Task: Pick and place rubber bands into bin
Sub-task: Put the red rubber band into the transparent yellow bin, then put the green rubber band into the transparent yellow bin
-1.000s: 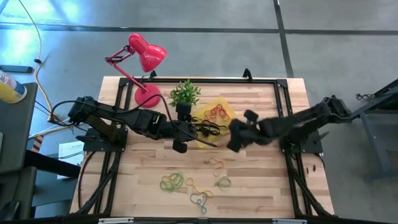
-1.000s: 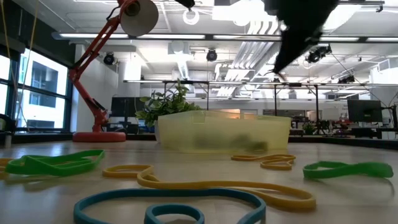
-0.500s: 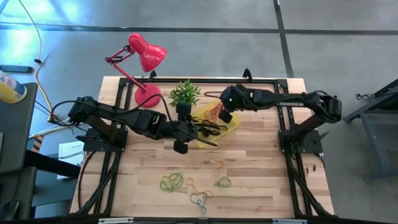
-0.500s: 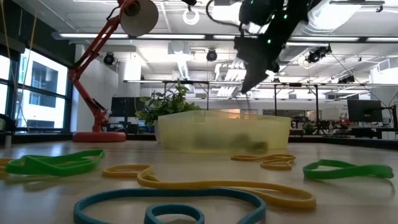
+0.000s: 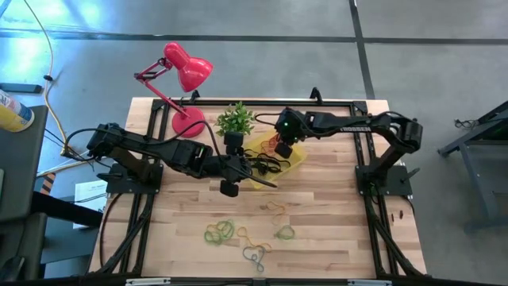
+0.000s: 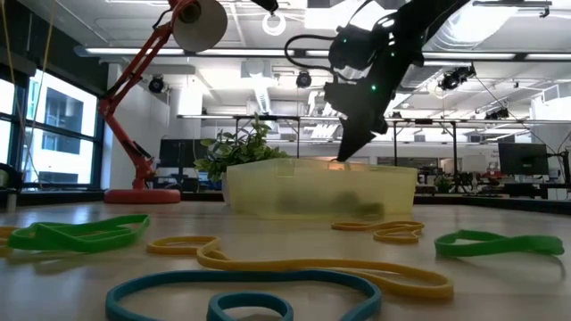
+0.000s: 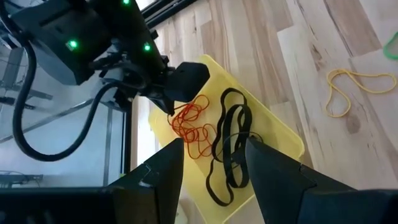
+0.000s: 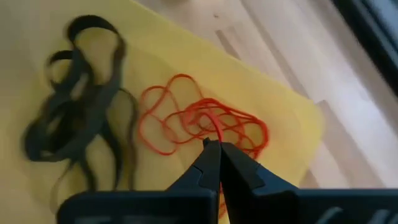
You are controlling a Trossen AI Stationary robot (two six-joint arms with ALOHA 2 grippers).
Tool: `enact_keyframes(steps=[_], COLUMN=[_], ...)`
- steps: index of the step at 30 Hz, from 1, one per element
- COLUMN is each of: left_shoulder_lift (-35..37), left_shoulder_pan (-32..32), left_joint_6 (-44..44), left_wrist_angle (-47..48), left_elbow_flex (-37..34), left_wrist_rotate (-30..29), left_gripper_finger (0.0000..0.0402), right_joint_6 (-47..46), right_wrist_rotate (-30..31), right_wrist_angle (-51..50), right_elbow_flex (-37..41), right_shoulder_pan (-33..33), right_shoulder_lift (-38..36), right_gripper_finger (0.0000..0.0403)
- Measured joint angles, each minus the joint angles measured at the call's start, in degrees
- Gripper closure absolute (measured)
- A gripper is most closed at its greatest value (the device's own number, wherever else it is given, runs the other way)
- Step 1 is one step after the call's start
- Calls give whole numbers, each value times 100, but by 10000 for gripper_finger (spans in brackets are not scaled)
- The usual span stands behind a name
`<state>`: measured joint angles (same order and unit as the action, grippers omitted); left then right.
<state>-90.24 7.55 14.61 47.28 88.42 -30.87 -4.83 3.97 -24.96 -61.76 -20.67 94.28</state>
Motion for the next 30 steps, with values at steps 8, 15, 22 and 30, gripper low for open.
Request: enact_keyframes(steps=[8, 15, 22, 30], left_shoulder_lift=[0, 1, 0, 11], left_shoulder_pan=[-4, -4, 290, 820], left_joint_6=[2, 176, 312, -86], left_wrist_angle=[133, 548, 2092, 1903], left_elbow_flex=[0, 0, 0, -187], left_wrist_rotate=[0, 1182, 2649, 2544], left_gripper_finger=[241, 241, 241, 241], right_joint_6=[-9, 56, 287, -29], right_wrist_rotate=[-324, -613, -816, -596], right_wrist_angle=[4, -85, -226, -892], right_elbow_flex=[0, 2, 1, 0], right_shoulder_pan=[0, 54, 548, 1494], right_shoulder_lift=[0, -128, -858, -1897], right_gripper_finger=[327, 253, 236, 241])
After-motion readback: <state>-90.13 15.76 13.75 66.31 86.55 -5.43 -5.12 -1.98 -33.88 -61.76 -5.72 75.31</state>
